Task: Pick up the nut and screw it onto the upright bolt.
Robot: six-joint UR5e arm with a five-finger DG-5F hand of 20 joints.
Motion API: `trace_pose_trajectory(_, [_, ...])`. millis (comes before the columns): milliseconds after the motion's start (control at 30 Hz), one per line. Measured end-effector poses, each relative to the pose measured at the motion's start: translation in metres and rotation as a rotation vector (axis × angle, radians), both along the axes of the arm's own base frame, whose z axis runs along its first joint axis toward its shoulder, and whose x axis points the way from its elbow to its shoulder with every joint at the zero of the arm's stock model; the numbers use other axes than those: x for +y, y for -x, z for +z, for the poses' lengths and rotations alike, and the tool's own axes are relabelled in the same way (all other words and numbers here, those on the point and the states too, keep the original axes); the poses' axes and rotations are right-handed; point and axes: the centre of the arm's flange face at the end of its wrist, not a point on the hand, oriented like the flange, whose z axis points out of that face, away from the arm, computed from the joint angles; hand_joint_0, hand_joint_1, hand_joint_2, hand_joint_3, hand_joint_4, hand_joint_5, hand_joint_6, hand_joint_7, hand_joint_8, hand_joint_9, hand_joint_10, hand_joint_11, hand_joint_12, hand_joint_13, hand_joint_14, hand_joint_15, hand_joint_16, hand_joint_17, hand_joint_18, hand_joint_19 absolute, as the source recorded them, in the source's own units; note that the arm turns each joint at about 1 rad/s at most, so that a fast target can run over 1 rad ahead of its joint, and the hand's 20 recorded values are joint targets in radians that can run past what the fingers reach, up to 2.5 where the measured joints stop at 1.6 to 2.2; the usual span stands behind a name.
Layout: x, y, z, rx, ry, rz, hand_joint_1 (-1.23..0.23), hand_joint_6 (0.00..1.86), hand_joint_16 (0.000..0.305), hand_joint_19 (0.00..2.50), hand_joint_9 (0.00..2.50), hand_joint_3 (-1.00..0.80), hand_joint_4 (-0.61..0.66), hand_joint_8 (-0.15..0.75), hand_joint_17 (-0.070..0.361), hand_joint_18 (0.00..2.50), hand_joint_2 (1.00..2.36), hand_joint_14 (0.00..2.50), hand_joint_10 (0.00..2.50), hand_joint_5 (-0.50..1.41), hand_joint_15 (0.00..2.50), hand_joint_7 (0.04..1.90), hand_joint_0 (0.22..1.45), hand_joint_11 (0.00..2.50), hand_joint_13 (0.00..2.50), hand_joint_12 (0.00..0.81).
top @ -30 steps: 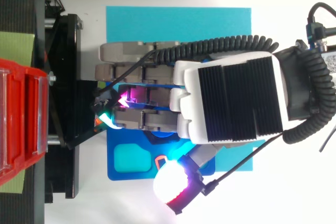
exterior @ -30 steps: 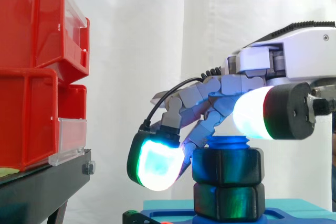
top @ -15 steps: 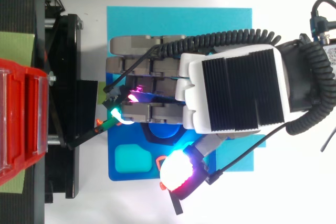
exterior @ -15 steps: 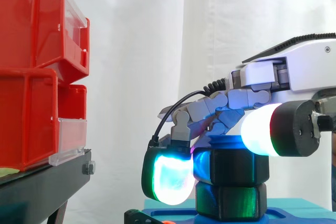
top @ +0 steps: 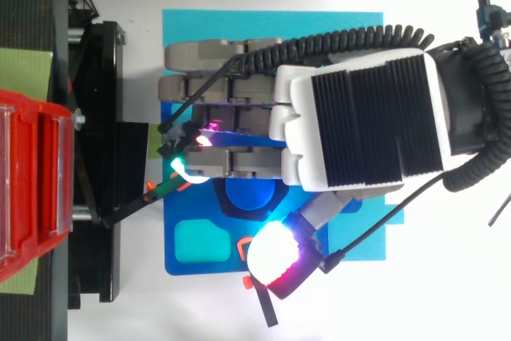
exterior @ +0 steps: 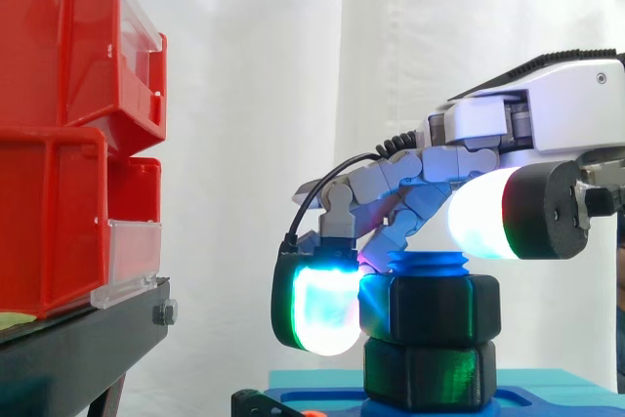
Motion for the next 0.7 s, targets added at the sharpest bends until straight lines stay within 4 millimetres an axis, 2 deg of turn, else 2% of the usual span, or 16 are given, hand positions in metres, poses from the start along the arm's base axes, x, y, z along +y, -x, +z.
trace_pose_trajectory(167, [-0.0026, 0.0003, 0.0007, 0.001, 0.000, 0.001, -0.06, 0.50, 0.036, 0.00, 0.78, -0.50, 0.19, 0.263, 0.081, 0.10, 1.00, 0.00, 0.00, 0.03, 0.00, 1.45, 0.50, 0.00, 0.48, 0.316])
trace_pose_trajectory(700, [-0.0077, 0.0005, 0.0010, -0.003, 0.002, -0.003, -0.08, 0.53, 0.030, 0.00, 1.06, -0.50, 0.14, 0.256, 0.067, 0.31, 1.00, 0.00, 0.00, 0.07, 0.00, 1.47, 0.51, 0.00, 0.67, 0.263])
